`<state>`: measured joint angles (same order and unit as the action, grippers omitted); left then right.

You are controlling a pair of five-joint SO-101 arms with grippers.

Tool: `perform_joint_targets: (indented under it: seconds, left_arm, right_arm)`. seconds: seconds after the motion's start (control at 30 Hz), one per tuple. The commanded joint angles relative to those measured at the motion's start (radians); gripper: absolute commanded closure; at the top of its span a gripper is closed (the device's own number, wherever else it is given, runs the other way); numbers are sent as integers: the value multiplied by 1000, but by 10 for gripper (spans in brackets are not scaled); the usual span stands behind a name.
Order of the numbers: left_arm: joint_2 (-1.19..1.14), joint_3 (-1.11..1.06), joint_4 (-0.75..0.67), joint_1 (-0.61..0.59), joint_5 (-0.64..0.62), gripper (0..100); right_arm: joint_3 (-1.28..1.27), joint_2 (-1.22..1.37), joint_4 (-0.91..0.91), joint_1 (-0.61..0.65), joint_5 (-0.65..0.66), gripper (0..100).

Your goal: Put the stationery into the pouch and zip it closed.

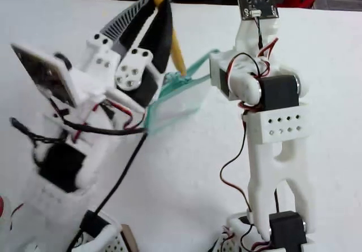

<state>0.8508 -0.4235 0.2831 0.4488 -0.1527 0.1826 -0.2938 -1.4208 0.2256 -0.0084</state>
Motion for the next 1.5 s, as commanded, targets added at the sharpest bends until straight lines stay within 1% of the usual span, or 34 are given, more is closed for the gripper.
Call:
perform_joint_targets:
  seconds: [0.0, 0.1, 0.27, 0.33, 0.47, 0.53, 0.7, 0.83, 0.93, 1.0, 1.1, 1.2, 1.3, 1.33, 1.4, 1.47]
  left_arm:
    - [10, -155, -264, -2, -6, 976]
    - [-64, -166, -267, -5, -8, 976]
    - [-173, -144, -353, -10, -2, 976]
    - [-194, -153, -351, -2, -3, 976]
    - [-203, -184, -359, 12, -2, 976]
    - [-205, -199, -341, 13, -2, 976]
    - [-196, -347, -328, 21, -2, 976]
    - [-154, -408, -322, 21, 0, 973]
    - [-85, -451, -318, 25, -2, 906]
    - [-33, -473, -256, 33, -8, 848]
    - [36, -470, -123, 59, -3, 834]
    - [105, -470, -91, 50, -3, 817]
    - [188, -459, -63, -44, -3, 811]
    - [211, -439, -18, -74, -3, 811]
    - [242, -370, 118, -147, -2, 799]
    - [229, -275, 250, -252, -2, 794]
  right_arm:
    - [-32, -5, 24, -2, 0, 981]
    - [-69, -7, 64, -2, 0, 981]
    - [-100, -12, 96, -2, 0, 981]
    - [-98, -12, 96, -5, 0, 981]
    - [-97, -12, 97, -28, 0, 980]
    - [-97, -12, 97, -38, -2, 980]
    - [-97, -12, 97, -41, -2, 980]
    - [-97, -8, 99, -41, -2, 979]
    - [-101, -4, 119, -41, 0, 980]
    - [-103, -2, 124, -41, 0, 980]
    - [-103, -2, 124, -41, 0, 980]
    - [-103, -2, 124, -39, 0, 980]
    - [-103, -2, 122, -41, 0, 980]
    - [-103, -2, 120, -41, 0, 980]
    - [-103, -2, 119, -41, 0, 980]
    - [-104, -2, 119, -41, 0, 980]
